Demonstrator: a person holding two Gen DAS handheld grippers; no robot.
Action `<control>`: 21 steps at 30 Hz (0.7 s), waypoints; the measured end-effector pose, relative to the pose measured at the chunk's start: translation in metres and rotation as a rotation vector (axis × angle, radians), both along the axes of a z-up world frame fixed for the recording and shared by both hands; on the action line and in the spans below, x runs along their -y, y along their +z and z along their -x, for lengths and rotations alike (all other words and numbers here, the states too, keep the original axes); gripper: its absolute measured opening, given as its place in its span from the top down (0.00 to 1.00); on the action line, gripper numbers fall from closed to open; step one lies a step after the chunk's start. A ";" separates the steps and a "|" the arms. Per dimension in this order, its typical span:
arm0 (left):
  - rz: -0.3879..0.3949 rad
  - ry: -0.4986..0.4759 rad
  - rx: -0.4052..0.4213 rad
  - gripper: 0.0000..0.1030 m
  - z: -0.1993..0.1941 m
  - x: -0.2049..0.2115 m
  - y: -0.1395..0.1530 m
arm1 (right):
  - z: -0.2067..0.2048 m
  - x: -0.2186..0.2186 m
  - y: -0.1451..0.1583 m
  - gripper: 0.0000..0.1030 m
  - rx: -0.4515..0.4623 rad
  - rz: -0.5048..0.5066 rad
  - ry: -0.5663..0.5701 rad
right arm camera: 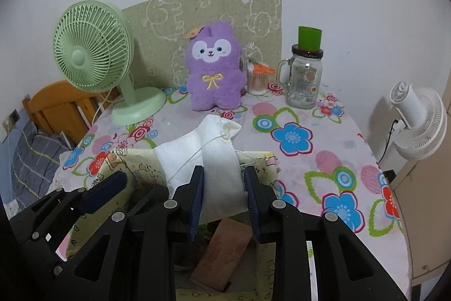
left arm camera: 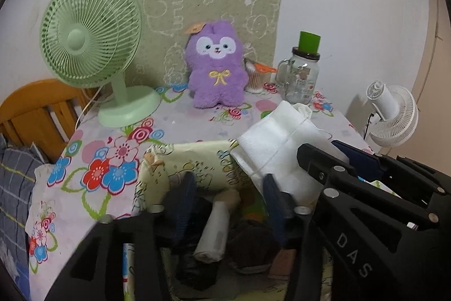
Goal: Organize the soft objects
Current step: 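Open the left gripper releasing the rolled cloth into the basket while the right releases the napkin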
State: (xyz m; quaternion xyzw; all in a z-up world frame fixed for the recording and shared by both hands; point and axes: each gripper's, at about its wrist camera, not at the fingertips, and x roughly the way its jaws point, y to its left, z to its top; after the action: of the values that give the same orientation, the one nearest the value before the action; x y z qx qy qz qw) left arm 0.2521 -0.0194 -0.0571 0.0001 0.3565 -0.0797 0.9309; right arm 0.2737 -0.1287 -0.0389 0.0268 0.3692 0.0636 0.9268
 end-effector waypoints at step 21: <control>-0.013 0.025 -0.026 0.25 0.012 -0.017 -0.001 | 0.000 -0.010 -0.009 0.21 -0.046 0.000 -0.007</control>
State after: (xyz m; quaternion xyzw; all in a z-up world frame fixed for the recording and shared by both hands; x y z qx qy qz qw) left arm 0.2404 -0.0025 -0.0581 0.0009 0.3693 -0.0659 0.9270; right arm 0.2737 -0.1182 -0.0481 0.0295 0.3905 0.0594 0.9182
